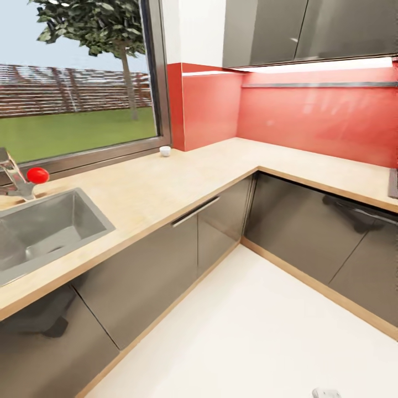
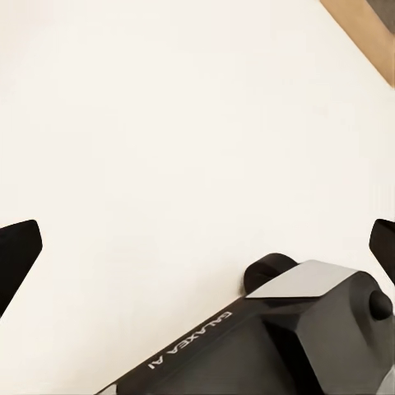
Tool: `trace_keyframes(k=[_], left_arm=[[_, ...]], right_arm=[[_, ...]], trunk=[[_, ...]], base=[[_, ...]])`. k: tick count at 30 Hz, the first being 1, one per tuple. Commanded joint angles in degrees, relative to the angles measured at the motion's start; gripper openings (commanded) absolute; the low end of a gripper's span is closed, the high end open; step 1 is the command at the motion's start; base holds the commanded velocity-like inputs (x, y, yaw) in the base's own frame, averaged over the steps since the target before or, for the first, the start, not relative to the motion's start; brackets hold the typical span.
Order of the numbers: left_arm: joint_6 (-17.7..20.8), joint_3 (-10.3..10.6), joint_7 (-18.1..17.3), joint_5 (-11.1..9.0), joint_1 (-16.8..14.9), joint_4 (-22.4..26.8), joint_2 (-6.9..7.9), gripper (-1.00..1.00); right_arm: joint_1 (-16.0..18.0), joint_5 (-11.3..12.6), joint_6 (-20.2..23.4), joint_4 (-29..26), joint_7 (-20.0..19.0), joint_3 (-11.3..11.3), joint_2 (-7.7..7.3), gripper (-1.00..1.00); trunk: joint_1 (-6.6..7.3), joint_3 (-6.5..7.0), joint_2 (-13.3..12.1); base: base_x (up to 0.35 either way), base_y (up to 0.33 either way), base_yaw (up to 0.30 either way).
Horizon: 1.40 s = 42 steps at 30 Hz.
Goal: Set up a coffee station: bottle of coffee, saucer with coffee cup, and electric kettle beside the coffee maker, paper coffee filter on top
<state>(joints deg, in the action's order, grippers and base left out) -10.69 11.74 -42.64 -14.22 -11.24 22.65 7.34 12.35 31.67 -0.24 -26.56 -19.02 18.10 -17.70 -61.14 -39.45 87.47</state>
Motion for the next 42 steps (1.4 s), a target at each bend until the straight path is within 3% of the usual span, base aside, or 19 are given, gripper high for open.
trace_keyframes(k=[1,25,32,42], left_arm=[[-0.38,0.39,0.05,-0.28,-0.03,-0.01,0.06,1.00],[-0.36,0.39,0.09,-0.28,-0.04,-0.06,0.05,1.00],[-0.36,0.39,0.03,-0.28,-0.01,-0.06,0.05,1.00],[-0.36,0.39,0.02,-0.28,-0.05,-0.06,0.05,1.00]], right_arm=[[0.05,0.58,-0.04,0.02,-0.05,0.36,-0.06,1.00],[0.05,0.58,-0.11,1.12,-0.05,0.44,-0.06,1.00],[0.05,0.58,-0.22,1.16,-0.05,0.45,-0.03,1.00],[0.05,0.50,-0.28,1.16,0.03,0.49,0.01,1.00]], trunk=[[-0.01,-0.05,0.02],[-0.01,-0.05,0.02],[-0.01,0.10,0.02],[-0.01,0.43,0.02]], base=[[0.135,-0.314,-0.001],[0.173,-0.305,0.004],[0.149,-0.256,0.190],[0.022,-0.039,0.256]])
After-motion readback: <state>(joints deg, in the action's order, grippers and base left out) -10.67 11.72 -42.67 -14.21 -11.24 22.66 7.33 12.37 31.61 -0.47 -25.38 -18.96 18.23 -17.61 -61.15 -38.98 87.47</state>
